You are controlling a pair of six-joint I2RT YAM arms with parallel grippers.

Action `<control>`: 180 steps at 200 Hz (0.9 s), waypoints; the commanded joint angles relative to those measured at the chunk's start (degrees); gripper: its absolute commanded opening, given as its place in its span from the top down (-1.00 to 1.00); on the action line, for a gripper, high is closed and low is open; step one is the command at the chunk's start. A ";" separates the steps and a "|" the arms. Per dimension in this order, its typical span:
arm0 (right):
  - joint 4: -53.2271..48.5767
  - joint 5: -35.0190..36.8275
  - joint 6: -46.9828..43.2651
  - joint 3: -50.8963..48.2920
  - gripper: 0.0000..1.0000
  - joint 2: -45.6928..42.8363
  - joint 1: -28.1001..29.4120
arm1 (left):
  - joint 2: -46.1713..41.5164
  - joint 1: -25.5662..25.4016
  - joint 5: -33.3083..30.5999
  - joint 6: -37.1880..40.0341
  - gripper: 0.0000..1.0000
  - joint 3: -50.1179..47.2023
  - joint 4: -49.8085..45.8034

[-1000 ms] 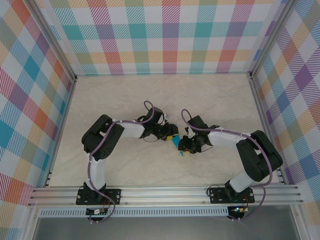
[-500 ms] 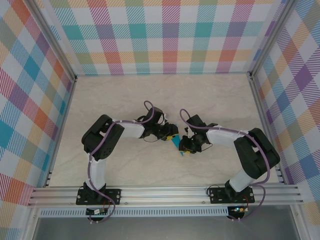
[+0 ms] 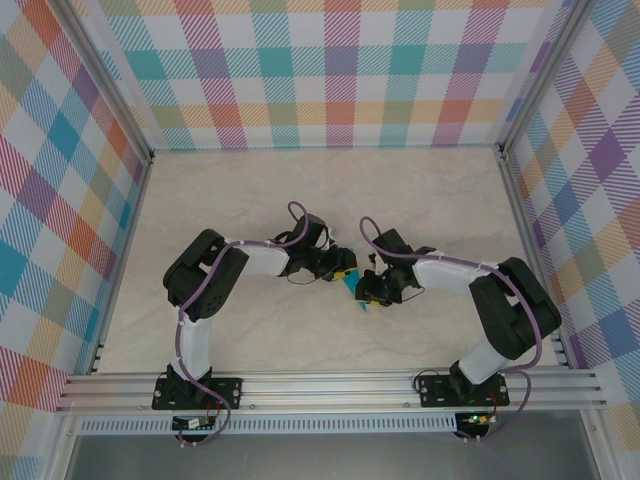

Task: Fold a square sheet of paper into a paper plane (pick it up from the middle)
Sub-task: Fold the wing for the fifth time at the center of the table.

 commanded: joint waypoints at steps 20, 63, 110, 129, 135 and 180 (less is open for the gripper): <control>1.55 -1.28 1.13 1.80 0.39 1.50 -0.28 | 3.06 -0.32 -1.54 0.63 0.20 -0.74 -5.35; -0.94 1.26 -0.15 1.85 0.52 4.16 -0.17 | 3.22 -0.32 -1.33 0.88 0.20 -0.39 -5.66; -3.37 4.60 0.34 2.08 0.53 -1.58 -0.69 | 3.21 -0.32 -1.45 1.22 0.20 -0.41 -6.16; 0.24 1.85 1.86 0.35 0.59 -5.91 -1.15 | 3.06 -0.27 -1.45 1.34 0.20 -0.46 -6.29; 2.11 0.43 2.29 -0.40 0.61 -7.07 -1.16 | 2.94 -0.31 -1.53 1.30 0.20 -0.53 -6.34; 15.76 -10.84 7.37 -3.71 0.82 -5.12 -1.07 | 3.23 -0.32 -1.59 1.01 0.20 -0.18 -6.07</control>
